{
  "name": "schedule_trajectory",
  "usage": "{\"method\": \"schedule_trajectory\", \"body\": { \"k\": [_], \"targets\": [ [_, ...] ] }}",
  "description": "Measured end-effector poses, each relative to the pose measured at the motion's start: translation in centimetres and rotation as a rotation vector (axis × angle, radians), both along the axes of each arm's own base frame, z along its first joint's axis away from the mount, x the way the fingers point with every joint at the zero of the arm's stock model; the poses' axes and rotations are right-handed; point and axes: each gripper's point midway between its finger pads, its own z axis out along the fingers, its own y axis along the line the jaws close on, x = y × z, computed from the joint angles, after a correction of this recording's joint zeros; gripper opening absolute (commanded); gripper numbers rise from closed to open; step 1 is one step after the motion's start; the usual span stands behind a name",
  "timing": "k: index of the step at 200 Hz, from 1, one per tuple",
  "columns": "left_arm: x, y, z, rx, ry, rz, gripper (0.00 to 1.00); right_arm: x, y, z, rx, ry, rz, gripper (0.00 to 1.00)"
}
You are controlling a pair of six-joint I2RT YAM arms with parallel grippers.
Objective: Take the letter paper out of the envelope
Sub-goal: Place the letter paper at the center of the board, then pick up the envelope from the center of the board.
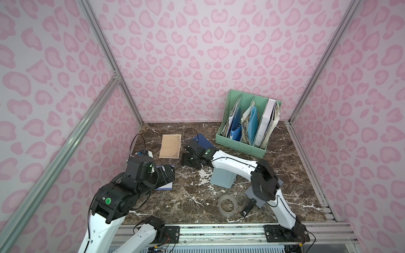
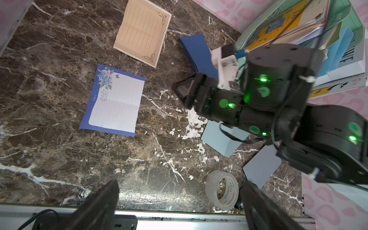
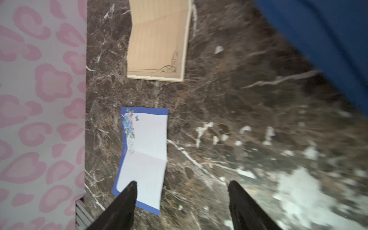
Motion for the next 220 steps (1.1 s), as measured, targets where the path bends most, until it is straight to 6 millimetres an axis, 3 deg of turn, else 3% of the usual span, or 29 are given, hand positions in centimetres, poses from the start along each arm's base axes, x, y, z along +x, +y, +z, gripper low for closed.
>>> {"method": "schedule_trajectory", "body": {
  "k": [35, 52, 79, 94, 117, 145, 160, 180, 195, 220],
  "targets": [
    [0.7, -0.9, -2.1, -0.01, 0.031, -0.026, 0.95, 2.2, -9.7, 2.1, 0.021, -0.128, -0.087, 0.7],
    [1.4, -1.5, -3.4, -0.01, 0.049, -0.033, 0.94, 2.3, -14.0, 3.0, 0.017, -0.172, -0.128, 0.7],
    [3.1, -3.4, -5.3, -0.027, 0.09, -0.08, 0.91, 2.9, -20.4, 5.9, 0.033, -0.25, -0.224, 0.67],
    [4.2, -5.2, -6.6, -0.032, 0.122, -0.132, 0.9, 3.5, -25.4, 6.8, 0.032, -0.275, -0.317, 0.67],
    [5.7, -8.6, -8.4, -0.031, 0.171, -0.236, 0.88, 2.8, -33.7, 6.0, -0.005, -0.249, -0.494, 0.67],
    [6.9, -14.4, -10.3, -0.016, 0.207, -0.428, 0.8, -0.5, -41.8, 4.4, -0.015, -0.193, -0.69, 0.66],
    [7.3, -17.8, -11.4, -0.005, 0.234, -0.525, 0.77, -2.9, -46.0, 2.0, -0.026, -0.116, -0.831, 0.66],
    [7.7, -22.0, -12.7, 0.021, 0.256, -0.644, 0.74, -7.1, -47.8, -2.3, -0.01, 0.03, -0.927, 0.66],
    [7.7, -25.0, -13.4, 0.035, 0.267, -0.727, 0.71, -9.7, -47.4, -4.6, 0.038, 0.097, -0.949, 0.66],
    [7.7, -29.6, -14.6, 0.034, 0.28, -0.85, 0.7, -12.3, -46.7, -7.6, 0.113, 0.181, -0.99, 0.65]
  ]
}}
